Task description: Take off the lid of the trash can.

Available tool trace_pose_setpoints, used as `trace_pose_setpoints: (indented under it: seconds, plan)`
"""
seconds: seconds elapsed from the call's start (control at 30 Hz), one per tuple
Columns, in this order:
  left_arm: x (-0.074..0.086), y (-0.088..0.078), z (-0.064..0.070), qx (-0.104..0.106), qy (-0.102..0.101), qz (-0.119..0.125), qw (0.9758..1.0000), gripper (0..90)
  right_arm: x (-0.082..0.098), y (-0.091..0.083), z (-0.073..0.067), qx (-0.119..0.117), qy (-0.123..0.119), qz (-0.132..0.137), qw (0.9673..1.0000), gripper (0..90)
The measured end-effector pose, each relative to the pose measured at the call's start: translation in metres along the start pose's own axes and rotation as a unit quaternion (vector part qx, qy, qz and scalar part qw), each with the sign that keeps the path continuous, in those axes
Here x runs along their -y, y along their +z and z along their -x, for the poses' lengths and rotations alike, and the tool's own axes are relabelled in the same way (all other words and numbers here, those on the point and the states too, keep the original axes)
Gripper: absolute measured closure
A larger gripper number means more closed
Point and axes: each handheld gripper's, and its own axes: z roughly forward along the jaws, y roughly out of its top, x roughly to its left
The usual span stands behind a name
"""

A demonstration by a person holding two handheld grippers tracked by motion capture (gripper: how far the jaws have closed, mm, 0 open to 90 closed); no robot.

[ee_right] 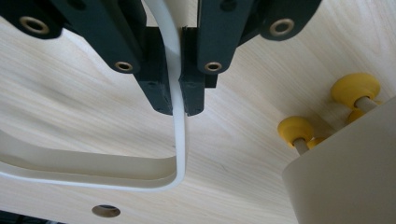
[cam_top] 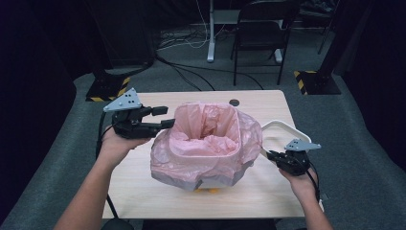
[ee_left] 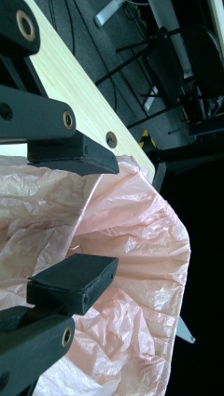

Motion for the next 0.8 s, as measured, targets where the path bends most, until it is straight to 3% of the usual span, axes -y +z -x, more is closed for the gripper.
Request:
trace_pose_setpoints:
  seconds: [0.4, 0.8]
  plan:
    - [0.0, 0.0, 0.0, 0.0, 0.001, 0.001, 1.0, 48.1, 0.01, 0.008, 0.006, -0.003, 0.008, -0.014, 0.9999, 83.5]
    - [0.0, 0.0, -0.001, 0.0, -0.002, 0.002, 1.0, 48.1, 0.023, 0.02, 0.011, -0.015, 0.006, -0.052, 0.9985, 83.7]
